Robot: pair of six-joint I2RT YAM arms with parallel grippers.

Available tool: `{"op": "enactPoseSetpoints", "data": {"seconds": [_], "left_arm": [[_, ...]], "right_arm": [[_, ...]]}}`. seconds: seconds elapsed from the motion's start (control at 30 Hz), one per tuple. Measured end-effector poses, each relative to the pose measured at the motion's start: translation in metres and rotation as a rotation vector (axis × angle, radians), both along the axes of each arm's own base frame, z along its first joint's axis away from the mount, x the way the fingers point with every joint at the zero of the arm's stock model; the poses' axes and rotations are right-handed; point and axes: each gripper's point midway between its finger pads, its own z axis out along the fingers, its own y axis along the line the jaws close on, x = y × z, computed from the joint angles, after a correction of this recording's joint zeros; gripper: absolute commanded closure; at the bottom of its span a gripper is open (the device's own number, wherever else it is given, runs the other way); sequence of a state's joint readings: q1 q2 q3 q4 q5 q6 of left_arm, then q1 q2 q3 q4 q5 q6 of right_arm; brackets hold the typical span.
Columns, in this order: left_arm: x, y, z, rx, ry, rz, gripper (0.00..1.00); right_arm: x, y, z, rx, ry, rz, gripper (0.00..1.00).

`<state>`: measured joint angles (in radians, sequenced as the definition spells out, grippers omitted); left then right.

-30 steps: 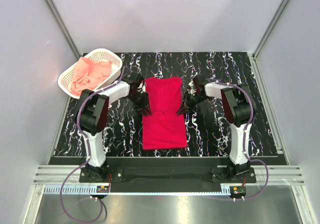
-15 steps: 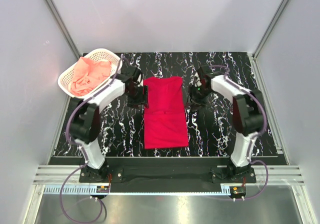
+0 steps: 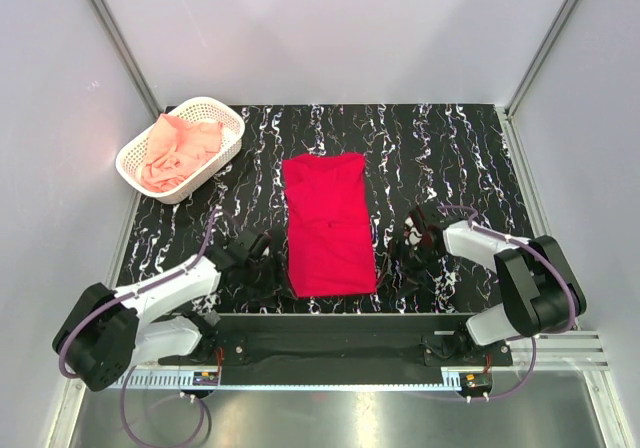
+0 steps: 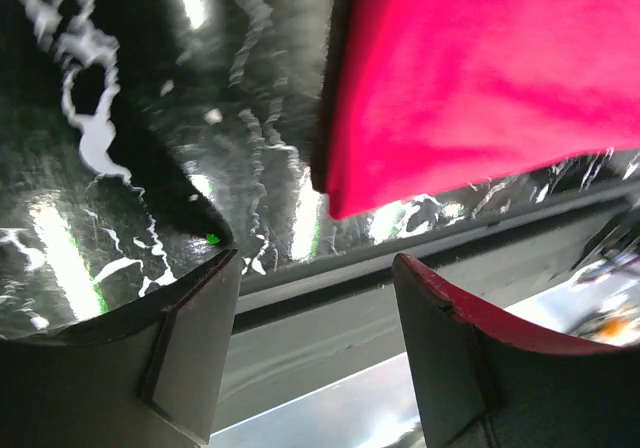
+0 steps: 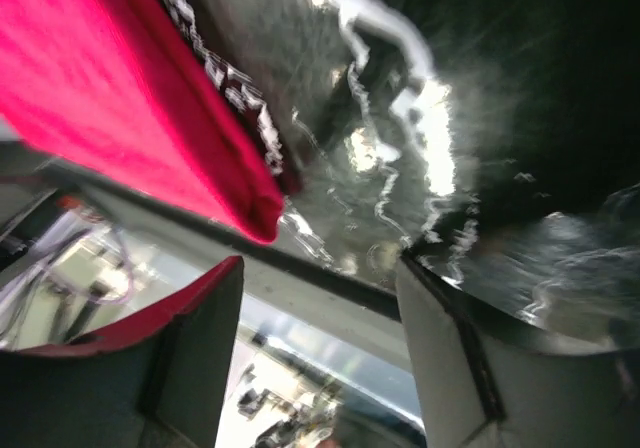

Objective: Fold and stack the t-shirts
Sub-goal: Fold the tshirt

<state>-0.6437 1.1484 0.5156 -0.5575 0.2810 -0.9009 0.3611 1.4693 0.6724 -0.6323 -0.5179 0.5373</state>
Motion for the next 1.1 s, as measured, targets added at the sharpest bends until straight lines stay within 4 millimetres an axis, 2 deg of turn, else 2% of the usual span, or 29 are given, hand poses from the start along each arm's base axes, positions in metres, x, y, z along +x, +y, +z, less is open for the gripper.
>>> {"op": "enactPoseSetpoints", "data": {"seconds": [0.07,0.27,0.53,0.73,0.93,1.1], "left_arm": [[-0.003,-0.001,-0.006,-0.016,0.023,0.063,0.31],[0.015,-0.015,0.001,-0.083,0.016,0.199,0.28],[0.017,-0.019,-0.004,-0.106,0.076,0.320,0.30],[0.017,-0.021,-0.006,-0.113,0.126,0.387,0.31],[0.017,-0.023,-0.007,-0.109,0.163,0.425,0.37],[0.016,-0.022,-0.010,-0.099,0.178,0.444,0.44]], "right_arm": [[-0.006,0.005,-0.003,0.039,0.028,-0.028,0.33],[0.006,0.024,0.000,0.152,0.006,-0.089,0.33],[0.009,0.038,-0.001,0.247,0.042,-0.162,0.39],[0.006,0.038,-0.002,0.258,0.055,-0.194,0.40],[0.005,0.034,-0.002,0.239,0.032,-0.222,0.41],[0.006,0.034,-0.004,0.231,0.040,-0.236,0.46]]}}
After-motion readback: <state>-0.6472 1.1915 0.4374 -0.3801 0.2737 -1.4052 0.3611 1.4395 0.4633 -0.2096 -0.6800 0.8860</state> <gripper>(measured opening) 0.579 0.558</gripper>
